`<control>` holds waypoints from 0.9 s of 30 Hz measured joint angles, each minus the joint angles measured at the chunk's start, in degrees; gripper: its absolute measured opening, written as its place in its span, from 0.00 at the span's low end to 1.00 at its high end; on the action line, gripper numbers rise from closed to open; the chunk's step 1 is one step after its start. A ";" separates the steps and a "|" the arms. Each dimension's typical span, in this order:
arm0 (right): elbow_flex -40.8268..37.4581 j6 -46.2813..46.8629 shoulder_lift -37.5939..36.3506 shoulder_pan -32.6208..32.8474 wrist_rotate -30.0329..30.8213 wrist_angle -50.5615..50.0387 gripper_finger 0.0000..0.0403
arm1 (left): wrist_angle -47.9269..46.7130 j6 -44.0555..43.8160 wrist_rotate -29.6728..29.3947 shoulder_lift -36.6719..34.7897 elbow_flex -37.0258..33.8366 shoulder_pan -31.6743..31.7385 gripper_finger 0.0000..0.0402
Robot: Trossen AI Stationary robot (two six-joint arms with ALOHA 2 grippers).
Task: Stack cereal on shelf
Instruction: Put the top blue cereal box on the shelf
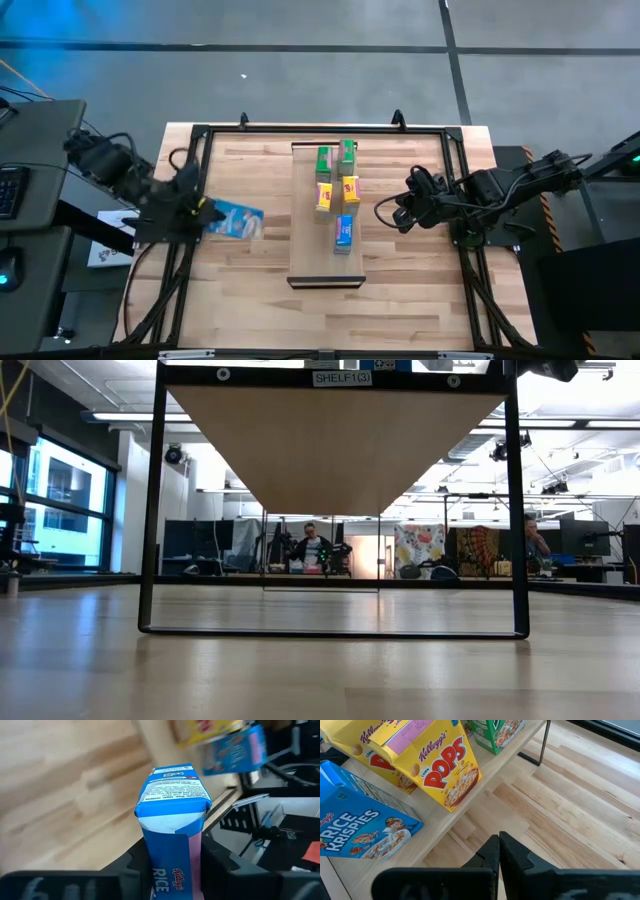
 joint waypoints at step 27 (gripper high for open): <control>0.00 1.31 0.00 0.00 2.57 0.15 0.00 | 9.10 87.91 15.13 33.24 22.36 14.86 0.25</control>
